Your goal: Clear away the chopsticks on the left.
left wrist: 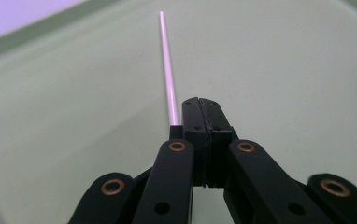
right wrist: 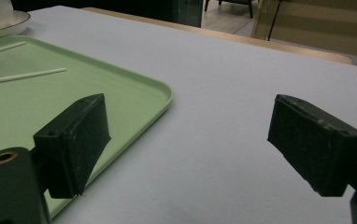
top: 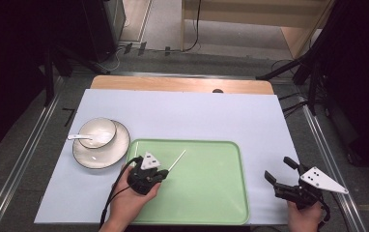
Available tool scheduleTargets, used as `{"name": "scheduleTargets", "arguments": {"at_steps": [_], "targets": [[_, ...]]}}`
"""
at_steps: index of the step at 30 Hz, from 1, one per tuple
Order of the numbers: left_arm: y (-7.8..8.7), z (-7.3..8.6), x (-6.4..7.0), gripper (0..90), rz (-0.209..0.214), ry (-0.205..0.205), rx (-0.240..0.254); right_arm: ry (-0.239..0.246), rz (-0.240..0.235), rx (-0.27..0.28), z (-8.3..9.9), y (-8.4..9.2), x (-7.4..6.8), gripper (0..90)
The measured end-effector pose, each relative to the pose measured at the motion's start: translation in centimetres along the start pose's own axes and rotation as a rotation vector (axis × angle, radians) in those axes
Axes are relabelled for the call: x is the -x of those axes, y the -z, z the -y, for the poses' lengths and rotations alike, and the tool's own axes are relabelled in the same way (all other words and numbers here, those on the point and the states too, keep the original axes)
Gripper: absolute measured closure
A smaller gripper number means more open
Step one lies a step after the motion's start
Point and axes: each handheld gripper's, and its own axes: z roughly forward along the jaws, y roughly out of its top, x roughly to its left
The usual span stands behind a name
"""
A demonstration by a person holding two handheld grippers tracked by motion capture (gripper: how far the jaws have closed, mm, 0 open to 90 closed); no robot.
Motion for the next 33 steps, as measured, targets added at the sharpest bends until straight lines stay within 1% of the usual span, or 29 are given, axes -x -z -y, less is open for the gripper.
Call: {"name": "scheduleTargets", "arguments": {"at_steps": [1, 2, 3, 4, 6, 7, 8, 9, 11, 14, 17, 19, 21, 22, 23, 25, 26, 28, 33], "targets": [[-1.1, -0.3, 0.1, 90.0, 0.009, 0.007, -0.012, 0.009, 0.000, -0.001, 0.0, 0.0, -0.1, 13.1], [-1.6, -0.4, 0.2, 90.0, 0.004, 0.004, -0.018, 0.010, -0.002, 0.000, 0.0, 0.1, -0.2, 13.1], [-1.6, -0.4, 0.2, 90.0, 0.004, 0.004, -0.018, 0.010, -0.002, 0.000, 0.0, 0.1, -0.2, 13.1], [-2.3, -0.6, 0.3, 90.0, -0.003, 0.003, -0.032, 0.006, -0.003, 0.001, 0.0, 0.1, -0.2, 13.1], [-2.6, -0.7, 0.3, 90.0, -0.032, 0.000, -0.038, 0.007, -0.004, 0.000, 0.0, 0.1, -0.1, 13.1], [-2.6, -0.8, 0.2, 90.0, -0.043, 0.011, -0.035, 0.005, -0.002, -0.003, 0.1, 0.1, -0.1, 13.1], [-2.6, -0.8, 0.2, 90.0, -0.043, 0.011, -0.035, 0.005, -0.002, -0.003, 0.1, 0.1, -0.1, 13.1], [-2.6, -0.8, -0.1, 90.0, -0.054, 0.024, -0.035, 0.006, -0.003, -0.003, 0.1, 0.1, 0.0, 13.1], [-2.4, -0.8, -0.6, 90.0, -0.074, 0.037, -0.037, 0.000, -0.003, -0.002, 0.1, 0.2, 0.0, 13.1], [-2.0, -0.5, -1.5, 90.0, -0.094, 0.075, -0.032, 0.005, -0.006, -0.004, 0.1, 0.1, 0.0, 13.1], [-1.5, -0.1, -2.5, 90.0, -0.099, 0.116, -0.023, 0.009, -0.006, -0.007, 0.1, 0.0, -0.1, 13.1], [-1.1, 0.2, -3.2, 90.0, -0.110, 0.141, -0.019, 0.012, -0.007, -0.004, 0.0, 0.0, -0.2, 13.1], [-0.8, 0.4, -3.8, 90.0, -0.119, 0.152, -0.018, 0.014, -0.006, -0.006, 0.0, 0.0, -0.2, 13.1], [-0.5, 0.7, -4.2, 90.0, -0.120, 0.168, -0.013, 0.014, -0.006, -0.007, 0.0, 0.0, -0.2, 13.1], [-0.5, 0.7, -4.2, 90.0, -0.120, 0.168, -0.013, 0.014, -0.006, -0.007, 0.0, 0.0, -0.2, 13.1], [-0.3, 0.9, -4.8, 90.0, -0.117, 0.194, -0.006, 0.018, -0.008, -0.005, 0.0, 0.0, -0.2, 13.1], [-0.1, 1.1, -5.2, 90.0, -0.105, 0.219, -0.001, 0.019, -0.008, -0.004, 0.0, 0.0, -0.2, 13.1], [0.1, 1.3, -5.8, 90.0, -0.095, 0.250, 0.012, 0.017, -0.006, -0.005, 0.0, 0.0, -0.2, 13.1], [0.5, 1.6, -6.7, 90.0, -0.120, 0.271, 0.028, 0.018, -0.006, -0.002, 0.0, 0.1, -0.1, 13.1]]}}
